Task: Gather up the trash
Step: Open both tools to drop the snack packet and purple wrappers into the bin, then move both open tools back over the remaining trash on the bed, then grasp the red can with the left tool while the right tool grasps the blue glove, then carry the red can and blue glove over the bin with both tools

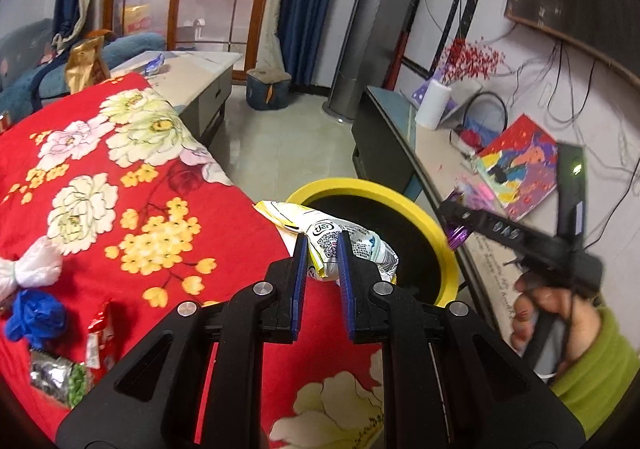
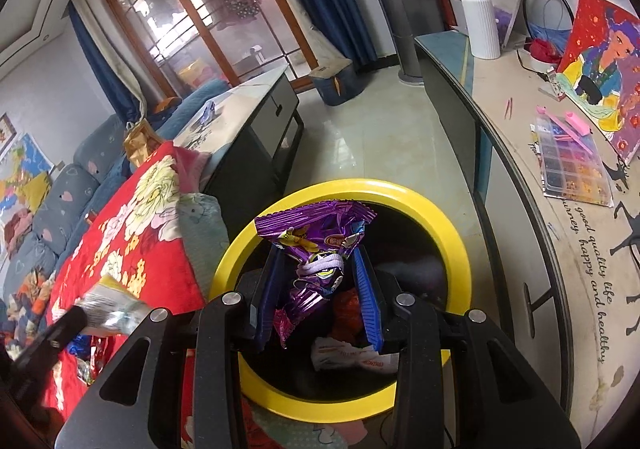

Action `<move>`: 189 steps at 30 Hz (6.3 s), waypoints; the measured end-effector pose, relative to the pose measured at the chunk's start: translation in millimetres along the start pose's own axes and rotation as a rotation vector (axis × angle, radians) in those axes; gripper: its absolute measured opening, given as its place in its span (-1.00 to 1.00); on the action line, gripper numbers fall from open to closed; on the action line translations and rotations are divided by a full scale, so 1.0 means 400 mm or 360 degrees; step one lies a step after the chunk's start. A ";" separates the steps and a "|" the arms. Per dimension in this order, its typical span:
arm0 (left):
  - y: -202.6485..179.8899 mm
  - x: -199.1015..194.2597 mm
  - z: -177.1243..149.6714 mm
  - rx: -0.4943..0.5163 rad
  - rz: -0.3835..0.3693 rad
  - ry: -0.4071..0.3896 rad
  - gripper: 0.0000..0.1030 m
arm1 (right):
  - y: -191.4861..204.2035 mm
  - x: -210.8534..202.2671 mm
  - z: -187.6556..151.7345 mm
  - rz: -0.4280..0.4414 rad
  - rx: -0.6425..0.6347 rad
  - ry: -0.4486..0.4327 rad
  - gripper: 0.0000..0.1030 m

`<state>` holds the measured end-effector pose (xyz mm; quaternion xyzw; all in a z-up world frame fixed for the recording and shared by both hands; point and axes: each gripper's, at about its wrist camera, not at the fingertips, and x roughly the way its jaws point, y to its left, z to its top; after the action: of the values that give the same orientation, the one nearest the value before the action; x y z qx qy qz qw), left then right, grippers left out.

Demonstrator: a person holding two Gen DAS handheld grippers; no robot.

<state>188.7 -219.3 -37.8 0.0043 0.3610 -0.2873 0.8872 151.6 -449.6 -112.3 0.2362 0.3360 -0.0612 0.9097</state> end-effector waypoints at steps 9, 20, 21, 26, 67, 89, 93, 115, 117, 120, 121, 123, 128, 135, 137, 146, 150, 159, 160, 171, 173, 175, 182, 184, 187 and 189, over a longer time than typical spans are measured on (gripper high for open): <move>-0.021 0.056 0.006 -0.0007 -0.0107 0.0020 -0.77 | -0.035 -0.012 0.021 -0.0019 0.0017 -0.0013 -0.34; 0.046 -0.007 0.010 -0.0168 -0.0118 -0.0050 0.42 | 0.026 0.052 0.012 0.0036 -0.0129 0.0105 -0.31; 0.062 -0.022 0.008 -0.0192 -0.0095 -0.0057 0.57 | 0.035 0.061 0.011 0.0036 -0.0150 0.0118 -0.31; 0.127 -0.090 -0.012 -0.0265 0.0010 -0.0105 0.78 | 0.068 0.104 -0.004 -0.0012 -0.0177 0.0163 0.36; 0.364 -0.485 -0.153 -0.0418 0.0516 -0.0499 0.78 | 0.471 -0.072 -0.082 0.0098 -0.0571 -0.0061 0.80; 0.519 -0.603 -0.229 -0.0612 0.0687 -0.0566 0.79 | 0.677 -0.058 -0.197 0.0276 -0.0804 0.0043 0.80; 0.557 -0.618 -0.249 -0.0674 0.0714 -0.0571 0.78 | 0.742 -0.038 -0.232 0.0332 -0.0900 0.0093 0.80; 0.744 -0.536 -0.303 -0.0881 0.0681 -0.0380 0.78 | 0.942 0.109 -0.384 0.0420 -0.1252 0.0288 0.61; 0.756 -0.510 -0.290 -0.0870 0.0641 -0.0344 0.78 | 0.939 0.133 -0.383 0.0407 -0.1249 0.0330 0.47; 0.777 -0.464 -0.267 -0.0858 0.0574 -0.0291 0.64 | 0.927 0.163 -0.383 0.0409 -0.1233 0.0406 0.00; 0.787 -0.453 -0.263 -0.0868 0.0551 -0.0279 0.60 | 0.923 0.169 -0.384 0.0425 -0.1221 0.0433 -0.24; 0.803 -0.426 -0.257 -0.0888 0.0529 -0.0248 0.40 | 0.911 0.172 -0.381 0.0454 -0.1188 0.0459 -0.47; 0.846 -0.367 -0.242 -0.0967 0.0408 -0.0181 0.06 | 0.882 0.142 -0.364 0.0502 -0.1107 0.0424 -0.62; 0.887 -0.321 -0.245 -0.1138 0.0266 -0.0158 -0.15 | 0.857 0.093 -0.331 0.0559 -0.1030 0.0375 -0.62; 0.892 -0.320 -0.248 -0.1177 0.0225 -0.0170 -0.15 | 0.849 0.084 -0.328 0.0571 -0.1013 0.0370 -0.62; 0.884 -0.335 -0.250 -0.1225 0.0176 -0.0204 -0.72 | 0.824 0.073 -0.317 0.0583 -0.0958 0.0370 -0.62; 0.873 -0.356 -0.249 -0.1201 0.0202 -0.0221 -0.91 | 0.823 0.065 -0.314 0.0596 -0.0952 0.0358 -0.62; 0.845 -0.448 -0.247 -0.1165 0.0346 -0.0343 -0.92 | 0.825 0.038 -0.309 0.0635 -0.0949 0.0330 -0.66; 0.842 -0.459 -0.244 -0.1157 0.0359 -0.0359 -0.92 | 0.825 0.037 -0.307 0.0639 -0.0948 0.0327 -0.66; 0.776 -0.556 -0.189 -0.1033 0.0394 -0.0499 -0.92 | 0.800 0.000 -0.276 0.0652 -0.0910 0.0267 -0.72; 0.756 -0.564 -0.175 -0.0994 0.0382 -0.0511 -0.92 | 0.790 -0.008 -0.264 0.0645 -0.0894 0.0246 -0.72; 0.732 -0.564 -0.159 -0.0950 0.0377 -0.0519 -0.92 | 0.774 -0.019 -0.247 0.0634 -0.0874 0.0216 -0.72; 0.654 -0.550 -0.115 -0.0816 0.0351 -0.0527 -0.92 | 0.714 -0.043 -0.207 0.0591 -0.0808 0.0158 -0.72; 0.632 -0.541 -0.104 -0.0777 0.0346 -0.0523 -0.92 | 0.695 -0.049 -0.198 0.0578 -0.0789 0.0144 -0.72; 0.603 -0.526 -0.090 -0.0742 0.0320 -0.0512 -0.92 | 0.668 -0.056 -0.187 0.0558 -0.0761 0.0127 -0.72; 0.587 -0.515 -0.082 -0.0727 0.0302 -0.0503 -0.92 | 0.647 -0.060 -0.180 0.0539 -0.0737 0.0116 -0.72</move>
<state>169.8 88.3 23.3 -0.2067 0.2716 -0.1113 0.9333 161.4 -188.9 -44.1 0.0770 0.3293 0.1783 0.9240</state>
